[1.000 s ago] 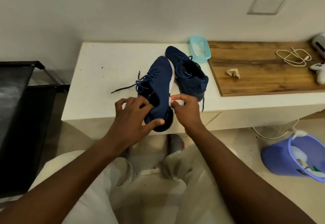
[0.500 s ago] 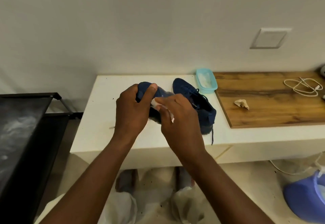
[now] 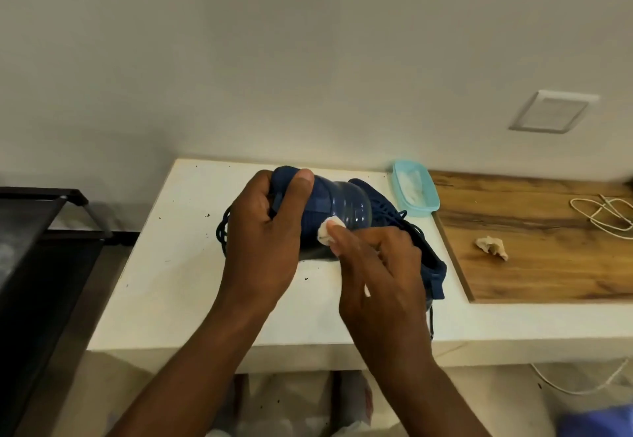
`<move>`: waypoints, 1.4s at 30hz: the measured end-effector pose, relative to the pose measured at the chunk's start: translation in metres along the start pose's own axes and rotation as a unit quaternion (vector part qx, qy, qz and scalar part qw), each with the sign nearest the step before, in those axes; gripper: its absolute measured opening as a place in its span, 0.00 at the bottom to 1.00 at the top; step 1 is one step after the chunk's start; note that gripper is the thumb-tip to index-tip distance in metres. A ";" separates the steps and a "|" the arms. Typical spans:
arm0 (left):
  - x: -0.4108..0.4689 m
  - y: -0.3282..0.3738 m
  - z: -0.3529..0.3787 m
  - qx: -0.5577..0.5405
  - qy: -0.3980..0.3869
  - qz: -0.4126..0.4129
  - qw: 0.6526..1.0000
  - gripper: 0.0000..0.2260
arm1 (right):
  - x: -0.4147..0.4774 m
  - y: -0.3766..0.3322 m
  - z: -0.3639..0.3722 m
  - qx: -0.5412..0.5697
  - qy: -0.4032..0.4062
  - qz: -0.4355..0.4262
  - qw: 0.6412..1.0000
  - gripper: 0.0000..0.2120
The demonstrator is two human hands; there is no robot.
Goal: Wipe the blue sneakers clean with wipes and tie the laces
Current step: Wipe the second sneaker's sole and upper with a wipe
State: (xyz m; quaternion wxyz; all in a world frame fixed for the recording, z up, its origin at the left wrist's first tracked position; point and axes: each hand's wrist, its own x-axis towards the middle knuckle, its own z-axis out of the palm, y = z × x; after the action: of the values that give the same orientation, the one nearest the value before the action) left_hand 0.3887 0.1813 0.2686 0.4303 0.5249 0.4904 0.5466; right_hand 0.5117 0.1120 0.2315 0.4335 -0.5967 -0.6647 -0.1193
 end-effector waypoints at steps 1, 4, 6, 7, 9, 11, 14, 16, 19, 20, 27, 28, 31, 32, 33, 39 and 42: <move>0.002 0.000 0.001 -0.006 0.000 0.000 1.000 0.06 | 0.001 0.004 0.001 0.005 0.013 0.003 1.000 0.20; 0.003 0.001 0.001 -0.009 -0.001 0.005 1.000 0.06 | 0.022 0.000 0.002 0.040 0.052 0.056 0.996 0.13; 0.001 0.000 0.001 0.005 -0.012 0.017 1.000 0.06 | 0.048 -0.002 0.000 0.047 0.024 0.095 0.994 0.10; -0.002 -0.001 0.001 0.017 -0.016 0.025 0.999 0.06 | 0.061 0.000 -0.001 0.061 -0.008 0.131 0.989 0.10; -0.007 -0.001 0.001 0.032 -0.013 0.036 0.999 0.06 | 0.072 0.002 -0.005 0.080 -0.069 0.170 0.980 0.09; -0.010 0.001 0.001 0.025 0.008 0.033 0.999 0.06 | 0.060 -0.003 -0.009 0.046 -0.053 0.105 0.992 0.08; -0.003 0.007 -0.004 -0.020 0.049 0.009 0.999 0.06 | 0.018 -0.011 -0.011 0.016 -0.017 0.001 1.000 0.11; 0.003 0.009 -0.009 -0.030 0.059 0.003 0.998 0.06 | 0.009 -0.004 -0.005 0.005 0.005 -0.024 1.000 0.15; -0.003 0.011 -0.007 -0.013 0.040 0.010 0.999 0.07 | 0.034 0.002 -0.003 0.043 0.079 0.062 0.994 0.10; -0.006 0.011 -0.006 -0.007 0.032 0.014 0.999 0.07 | 0.048 0.004 -0.006 0.071 0.078 0.103 0.989 0.09; -0.010 0.010 -0.004 -0.008 0.045 0.027 0.999 0.07 | 0.052 0.000 -0.031 0.058 -0.069 0.107 0.990 0.07; -0.010 0.010 -0.004 -0.011 0.047 0.024 0.999 0.07 | 0.047 -0.004 -0.033 0.039 -0.063 0.072 0.995 0.08; -0.007 0.013 -0.006 -0.024 0.058 0.006 0.998 0.06 | 0.032 -0.014 -0.027 0.026 -0.056 0.007 0.998 0.11; -0.004 0.014 -0.008 -0.032 0.064 -0.001 0.997 0.06 | 0.026 -0.016 -0.022 0.022 -0.059 -0.011 0.998 0.13; -0.002 0.015 -0.011 -0.039 0.071 -0.007 0.997 0.06 | 0.020 -0.019 -0.016 0.015 -0.060 -0.028 0.998 0.14; -0.004 0.024 -0.014 -0.036 0.069 -0.031 0.996 0.07 | 0.041 -0.017 -0.015 -0.002 0.055 -0.025 0.998 0.11; -0.009 0.034 -0.011 -0.073 0.056 -0.085 0.992 0.07 | 0.063 -0.024 -0.022 0.010 0.067 -0.006 0.998 0.09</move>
State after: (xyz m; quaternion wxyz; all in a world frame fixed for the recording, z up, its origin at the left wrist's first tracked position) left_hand 0.3797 0.1667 0.3011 0.4839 0.4171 0.5152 0.5714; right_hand 0.5053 0.1346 0.2983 0.4827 -0.5786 -0.6388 -0.1551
